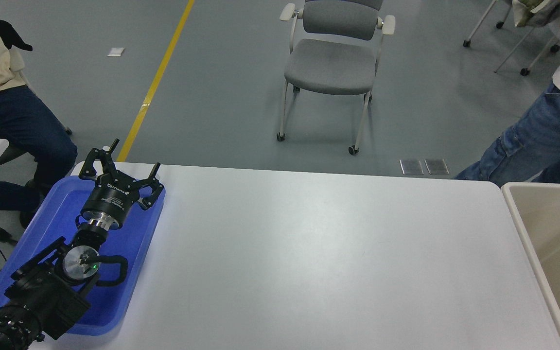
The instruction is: Pick up paper ball place in dustbin
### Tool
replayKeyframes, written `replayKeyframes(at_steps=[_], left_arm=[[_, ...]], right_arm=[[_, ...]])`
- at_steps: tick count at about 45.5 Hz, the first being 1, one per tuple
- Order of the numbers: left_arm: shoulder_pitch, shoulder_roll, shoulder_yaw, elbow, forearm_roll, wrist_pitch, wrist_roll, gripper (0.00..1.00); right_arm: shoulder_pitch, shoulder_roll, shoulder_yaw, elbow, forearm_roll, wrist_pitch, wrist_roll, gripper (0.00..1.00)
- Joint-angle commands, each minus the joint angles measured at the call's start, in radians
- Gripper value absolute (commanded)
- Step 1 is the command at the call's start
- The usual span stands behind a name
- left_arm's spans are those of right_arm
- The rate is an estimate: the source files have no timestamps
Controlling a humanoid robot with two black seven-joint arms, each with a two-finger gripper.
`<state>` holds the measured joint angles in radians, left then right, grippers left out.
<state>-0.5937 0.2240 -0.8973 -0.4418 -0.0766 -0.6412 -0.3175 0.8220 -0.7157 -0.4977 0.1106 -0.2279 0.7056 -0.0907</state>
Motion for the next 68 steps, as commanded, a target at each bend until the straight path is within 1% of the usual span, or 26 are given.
replayKeyframes(at_steps=[1, 8, 14, 19, 28, 30, 31, 33, 36, 37, 38, 44, 62, 65, 68], left_arm=[[0.0, 0.0, 0.0, 0.0, 0.0, 0.0, 0.0, 1.0], [0.0, 0.0, 0.0, 0.0, 0.0, 0.0, 0.0, 1.0], [0.0, 0.0, 0.0, 0.0, 0.0, 0.0, 0.0, 1.0], [0.0, 0.0, 0.0, 0.0, 0.0, 0.0, 0.0, 1.0], [0.0, 0.0, 0.0, 0.0, 0.0, 0.0, 0.0, 1.0], [0.0, 0.0, 0.0, 0.0, 0.0, 0.0, 0.0, 1.0], [0.0, 0.0, 0.0, 0.0, 0.0, 0.0, 0.0, 1.0], [0.0, 0.0, 0.0, 0.0, 0.0, 0.0, 0.0, 1.0], [0.0, 0.0, 0.0, 0.0, 0.0, 0.0, 0.0, 1.0], [0.0, 0.0, 0.0, 0.0, 0.0, 0.0, 0.0, 1.0], [0.0, 0.0, 0.0, 0.0, 0.0, 0.0, 0.0, 1.0], [0.0, 0.0, 0.0, 0.0, 0.0, 0.0, 0.0, 1.0], [0.0, 0.0, 0.0, 0.0, 0.0, 0.0, 0.0, 1.0], [0.0, 0.0, 0.0, 0.0, 0.0, 0.0, 0.0, 1.0], [0.0, 0.0, 0.0, 0.0, 0.0, 0.0, 0.0, 1.0]], right_arm=[[-0.104, 0.087, 0.061, -0.012, 0.004, -0.237, 0.0, 0.0], [-0.133, 0.139, 0.074, -0.011, 0.008, -0.446, 0.0, 0.0], [-0.153, 0.157, 0.136, -0.012, 0.01, -0.552, 0.0, 0.0], [-0.155, 0.159, 0.18, -0.012, 0.01, -0.604, 0.0, 0.0], [-0.156, 0.17, 0.18, -0.016, 0.009, -0.618, 0.0, 0.0], [-0.156, 0.17, 0.18, -0.017, 0.009, -0.62, 0.0, 0.28], [-0.156, 0.168, 0.179, -0.017, 0.009, -0.623, 0.0, 0.4], [-0.156, 0.167, 0.177, -0.017, 0.009, -0.633, 0.002, 0.58], [-0.155, 0.168, 0.177, -0.017, 0.009, -0.667, 0.002, 0.9], [-0.155, 0.168, 0.177, -0.017, 0.009, -0.681, 0.003, 0.97], [-0.156, 0.168, 0.177, -0.017, 0.009, -0.692, 0.002, 0.99], [-0.156, 0.179, 0.177, -0.017, 0.009, -0.742, 0.003, 0.99], [-0.149, 0.182, 0.191, 0.0, 0.009, -0.744, 0.006, 0.99], [-0.141, 0.179, 0.231, 0.006, 0.01, -0.739, 0.006, 1.0], [-0.136, 0.164, 0.324, 0.029, 0.009, -0.736, 0.006, 1.0]])
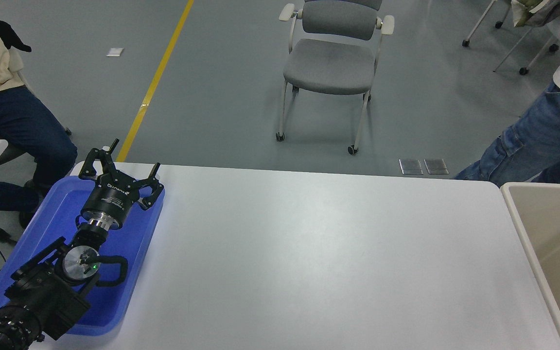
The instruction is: Pick up paper ball place in dustbin
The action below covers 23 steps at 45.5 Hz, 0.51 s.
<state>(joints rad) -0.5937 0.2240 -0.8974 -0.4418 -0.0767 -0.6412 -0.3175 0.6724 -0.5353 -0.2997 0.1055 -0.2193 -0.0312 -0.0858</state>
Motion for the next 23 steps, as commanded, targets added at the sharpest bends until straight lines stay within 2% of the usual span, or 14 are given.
replayKeyframes(at_steps=[1, 17, 23], left_arm=[[0.0, 0.0, 0.0, 0.0, 0.0, 0.0, 0.0, 1.0], [0.0, 0.0, 0.0, 0.0, 0.0, 0.0, 0.0, 1.0], [0.0, 0.0, 0.0, 0.0, 0.0, 0.0, 0.0, 1.0]], right_arm=[[0.013, -0.025, 0.164, 0.043, 0.0, 0.0, 0.001, 1.0], [-0.019, -0.216, 0.671, 0.416, -0.011, 0.01, 0.003, 1.0], [-0.08, -0.247, 0.856, 0.534, -0.009, 0.011, 0.006, 1.0]])
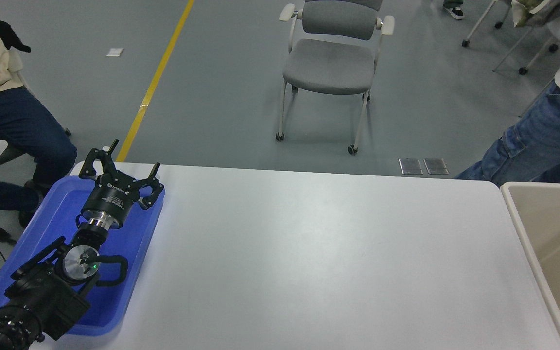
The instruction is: Pick up paper ball place in dustbin
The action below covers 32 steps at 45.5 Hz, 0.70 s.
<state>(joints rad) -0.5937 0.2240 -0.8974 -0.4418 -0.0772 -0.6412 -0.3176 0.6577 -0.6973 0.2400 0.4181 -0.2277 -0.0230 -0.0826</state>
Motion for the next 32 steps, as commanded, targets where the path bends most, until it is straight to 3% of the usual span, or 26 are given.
replayKeyframes(at_steps=[1, 8, 11, 13, 18, 32], left_arm=[[0.0, 0.0, 0.0, 0.0, 0.0, 0.0, 0.0, 1.0], [0.0, 0.0, 0.002, 0.0, 0.0, 0.0, 0.0, 1.0], [0.0, 0.0, 0.002, 0.0, 0.0, 0.0, 0.0, 1.0], [0.0, 0.0, 0.002, 0.0, -0.001, 0.0, 0.0, 1.0], [0.0, 0.0, 0.002, 0.0, 0.0, 0.0, 0.0, 1.0], [0.002, 0.0, 0.002, 0.0, 0.0, 0.0, 0.0, 1.0]], right_arm=[[-0.073, -0.085, 0.35, 0.226, -0.001, 0.003, 0.003, 1.0], [-0.136, -0.068, 0.521, 0.301, 0.01, 0.021, 0.001, 1.0], [-0.158, -0.035, 0.611, 0.326, 0.01, 0.024, 0.02, 1.0], [-0.162, -0.005, 0.66, 0.331, 0.01, 0.029, 0.052, 1.0], [-0.196, 0.062, 0.728, 0.358, 0.008, 0.081, 0.179, 1.0], [-0.342, 0.255, 0.874, 0.564, 0.06, 0.083, 0.351, 1.0]])
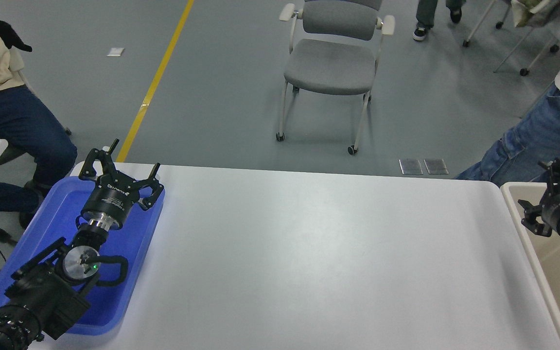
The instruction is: Pick up paper ball place in dustbin
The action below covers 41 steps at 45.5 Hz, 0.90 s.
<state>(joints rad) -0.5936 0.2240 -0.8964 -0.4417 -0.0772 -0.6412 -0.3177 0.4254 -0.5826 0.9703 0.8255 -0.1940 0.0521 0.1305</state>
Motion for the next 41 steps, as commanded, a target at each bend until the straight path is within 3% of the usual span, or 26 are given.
replayKeyframes(at_steps=[1, 5, 12, 14, 17, 19, 41], left_arm=[[0.0, 0.0, 0.001, 0.0, 0.001, 0.0, 0.0, 1.0], [0.0, 0.0, 0.001, 0.0, 0.001, 0.0, 0.0, 1.0], [0.0, 0.0, -0.001, 0.0, 0.001, 0.0, 0.0, 1.0], [0.0, 0.0, -0.001, 0.0, 0.001, 0.0, 0.0, 1.0], [0.0, 0.0, -0.001, 0.0, 0.001, 0.0, 0.0, 1.0], [0.0, 0.0, -0.001, 0.0, 0.001, 0.0, 0.0, 1.0], [0.0, 0.0, -0.001, 0.0, 0.001, 0.0, 0.0, 1.0]], right_arm=[[-0.112, 0.156, 0.145, 0.156, 0.025, 0.005, 0.147, 1.0], [-0.119, 0.205, 0.153, 0.158, 0.03, 0.009, 0.188, 1.0], [-0.126, 0.268, 0.157, 0.13, 0.039, -0.005, 0.216, 1.0], [-0.126, 0.279, 0.174, 0.113, 0.038, -0.017, 0.268, 1.0], [-0.123, 0.297, 0.177, 0.09, 0.033, -0.021, 0.385, 1.0], [-0.12, 0.303, 0.171, 0.086, 0.025, -0.02, 0.419, 1.0], [-0.129, 0.291, 0.077, 0.089, 0.005, -0.008, 0.417, 1.0]])
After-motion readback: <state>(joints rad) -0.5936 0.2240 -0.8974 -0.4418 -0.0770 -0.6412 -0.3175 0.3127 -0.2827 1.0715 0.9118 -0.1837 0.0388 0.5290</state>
